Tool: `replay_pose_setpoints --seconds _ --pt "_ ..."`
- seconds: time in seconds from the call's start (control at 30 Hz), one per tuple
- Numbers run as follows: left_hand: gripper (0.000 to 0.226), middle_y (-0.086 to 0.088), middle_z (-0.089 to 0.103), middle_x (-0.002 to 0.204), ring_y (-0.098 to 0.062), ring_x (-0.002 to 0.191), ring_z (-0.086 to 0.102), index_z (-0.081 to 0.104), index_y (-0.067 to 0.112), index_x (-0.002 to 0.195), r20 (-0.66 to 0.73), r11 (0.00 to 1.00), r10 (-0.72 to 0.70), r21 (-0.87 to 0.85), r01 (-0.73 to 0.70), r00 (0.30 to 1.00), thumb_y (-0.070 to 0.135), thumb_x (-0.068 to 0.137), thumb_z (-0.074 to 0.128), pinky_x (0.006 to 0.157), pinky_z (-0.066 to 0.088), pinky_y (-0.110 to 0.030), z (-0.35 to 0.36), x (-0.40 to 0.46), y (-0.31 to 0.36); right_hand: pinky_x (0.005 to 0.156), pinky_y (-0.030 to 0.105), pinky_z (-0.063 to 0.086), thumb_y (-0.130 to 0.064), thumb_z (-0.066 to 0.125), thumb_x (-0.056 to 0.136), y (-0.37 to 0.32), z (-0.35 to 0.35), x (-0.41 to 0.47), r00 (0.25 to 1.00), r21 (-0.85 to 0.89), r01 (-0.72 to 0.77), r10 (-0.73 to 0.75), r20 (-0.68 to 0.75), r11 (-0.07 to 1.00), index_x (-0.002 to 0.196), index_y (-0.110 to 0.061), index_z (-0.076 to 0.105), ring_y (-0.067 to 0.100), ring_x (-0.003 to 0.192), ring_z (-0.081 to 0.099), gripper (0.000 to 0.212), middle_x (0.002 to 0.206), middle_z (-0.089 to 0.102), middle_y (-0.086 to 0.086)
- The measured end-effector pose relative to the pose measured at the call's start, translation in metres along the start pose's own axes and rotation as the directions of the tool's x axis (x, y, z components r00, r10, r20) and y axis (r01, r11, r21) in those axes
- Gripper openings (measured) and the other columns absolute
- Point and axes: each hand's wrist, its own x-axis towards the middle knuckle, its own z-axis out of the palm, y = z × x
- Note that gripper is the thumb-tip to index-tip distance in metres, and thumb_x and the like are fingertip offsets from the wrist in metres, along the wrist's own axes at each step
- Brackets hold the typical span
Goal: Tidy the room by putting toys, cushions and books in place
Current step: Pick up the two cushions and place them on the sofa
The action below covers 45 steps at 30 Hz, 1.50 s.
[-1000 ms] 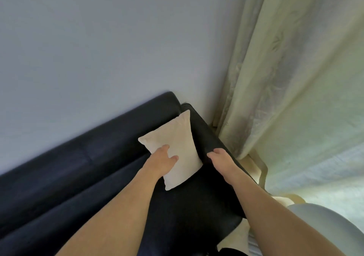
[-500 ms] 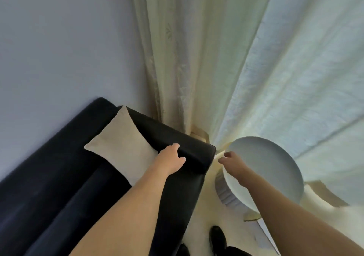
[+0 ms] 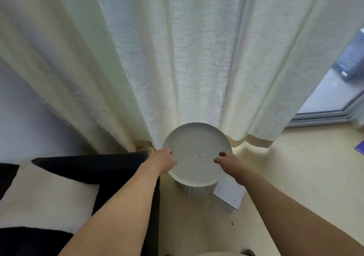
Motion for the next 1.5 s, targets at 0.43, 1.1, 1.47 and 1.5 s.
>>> replay_pose_setpoints --seconds 0.43,1.1,1.47,1.5 --pt "0.053 -0.002 0.048 0.143 -0.023 0.126 0.050 0.040 0.023 0.146 0.240 0.881 0.338 0.259 -0.396 0.910 0.039 0.096 0.051 0.106 0.042 -0.036 0.172 0.045 0.335 0.099 0.042 0.043 -0.022 0.054 0.092 0.200 -0.275 -0.024 0.937 0.326 -0.153 0.242 -0.253 0.933 0.131 -0.003 0.047 0.031 0.118 0.053 0.044 0.127 0.054 0.013" --pt "0.049 -0.005 0.053 0.140 -0.026 0.124 0.053 0.047 0.018 0.141 0.407 0.714 0.431 0.393 -0.580 0.805 0.041 0.098 0.050 0.103 0.043 -0.038 0.273 0.186 0.656 0.067 0.029 0.035 -0.024 0.054 0.089 0.300 -0.558 0.056 0.815 0.537 -0.217 0.454 -0.360 0.815 0.103 -0.015 0.049 0.022 0.085 0.045 0.018 0.091 0.044 0.000" --pt "0.050 -0.004 0.051 0.143 -0.024 0.127 0.051 0.044 0.018 0.143 0.405 0.732 0.464 0.325 -0.599 0.788 0.040 0.099 0.048 0.101 0.043 -0.035 0.309 0.242 0.811 0.086 0.031 0.041 -0.029 0.056 0.087 0.306 -0.713 0.139 0.803 0.423 -0.265 0.441 -0.400 0.867 0.128 -0.015 0.050 0.021 0.105 0.051 0.044 0.118 0.053 0.003" --pt "0.050 -0.005 0.051 0.143 -0.025 0.127 0.051 0.044 0.018 0.143 0.389 0.757 0.448 0.314 -0.573 0.805 0.040 0.099 0.048 0.102 0.043 -0.035 0.307 0.247 0.814 0.081 0.030 0.041 -0.029 0.056 0.086 0.305 -0.721 0.150 0.817 0.397 -0.276 0.431 -0.383 0.875 0.124 -0.015 0.052 0.020 0.099 0.050 0.041 0.112 0.053 0.002"
